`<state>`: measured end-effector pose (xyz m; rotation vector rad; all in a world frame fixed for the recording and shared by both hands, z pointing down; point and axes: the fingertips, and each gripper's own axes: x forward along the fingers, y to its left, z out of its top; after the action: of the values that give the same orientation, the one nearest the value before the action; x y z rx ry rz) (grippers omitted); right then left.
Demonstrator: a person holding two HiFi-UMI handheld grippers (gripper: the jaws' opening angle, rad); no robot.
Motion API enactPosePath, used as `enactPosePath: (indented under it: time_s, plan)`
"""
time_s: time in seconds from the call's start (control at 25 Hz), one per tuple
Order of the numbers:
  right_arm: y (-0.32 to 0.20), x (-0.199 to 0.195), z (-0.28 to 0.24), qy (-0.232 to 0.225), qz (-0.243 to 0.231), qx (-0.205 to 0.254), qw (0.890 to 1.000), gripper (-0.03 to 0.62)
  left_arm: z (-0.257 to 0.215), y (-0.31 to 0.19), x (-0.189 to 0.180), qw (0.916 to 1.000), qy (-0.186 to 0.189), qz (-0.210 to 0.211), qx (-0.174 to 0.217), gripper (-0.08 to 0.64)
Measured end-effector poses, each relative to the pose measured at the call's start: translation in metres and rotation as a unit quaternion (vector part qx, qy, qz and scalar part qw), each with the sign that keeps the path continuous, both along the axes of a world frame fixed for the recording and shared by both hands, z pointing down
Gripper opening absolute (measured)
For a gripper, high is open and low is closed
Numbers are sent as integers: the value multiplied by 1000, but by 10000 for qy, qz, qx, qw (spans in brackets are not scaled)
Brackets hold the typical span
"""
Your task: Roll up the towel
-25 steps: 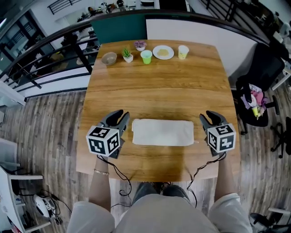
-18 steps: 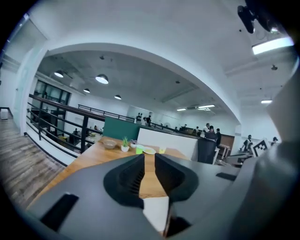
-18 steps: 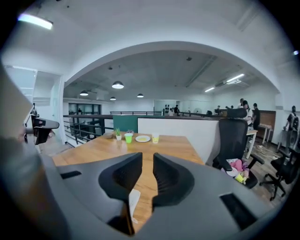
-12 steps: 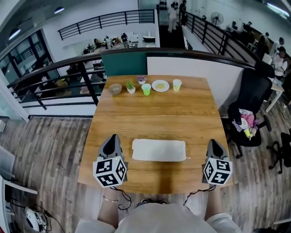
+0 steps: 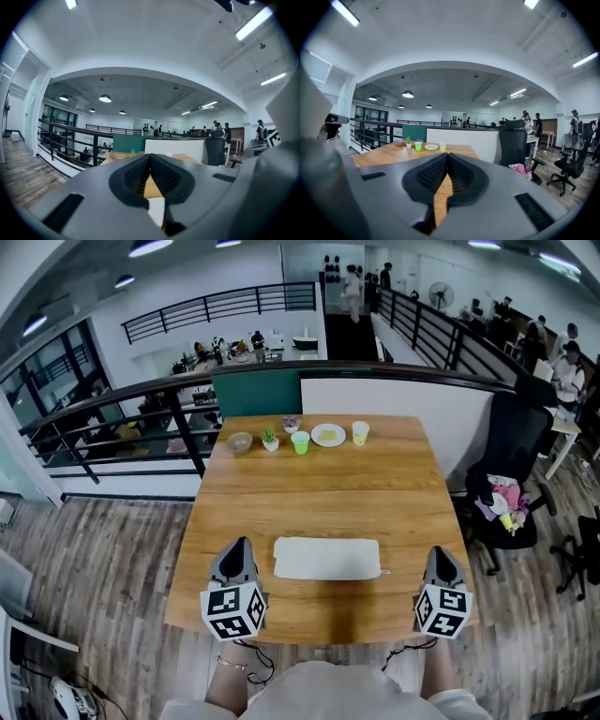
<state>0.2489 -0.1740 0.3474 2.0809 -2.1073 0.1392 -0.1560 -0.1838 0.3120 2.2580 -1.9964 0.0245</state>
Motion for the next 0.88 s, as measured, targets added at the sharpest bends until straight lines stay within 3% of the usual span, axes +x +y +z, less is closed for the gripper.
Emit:
enactPosePath:
  time_s: [0.88]
  plan:
    - [1,-1,-2,-17,124,-39,9999,-2,11,-7,9,9996,-171,161,-166,5]
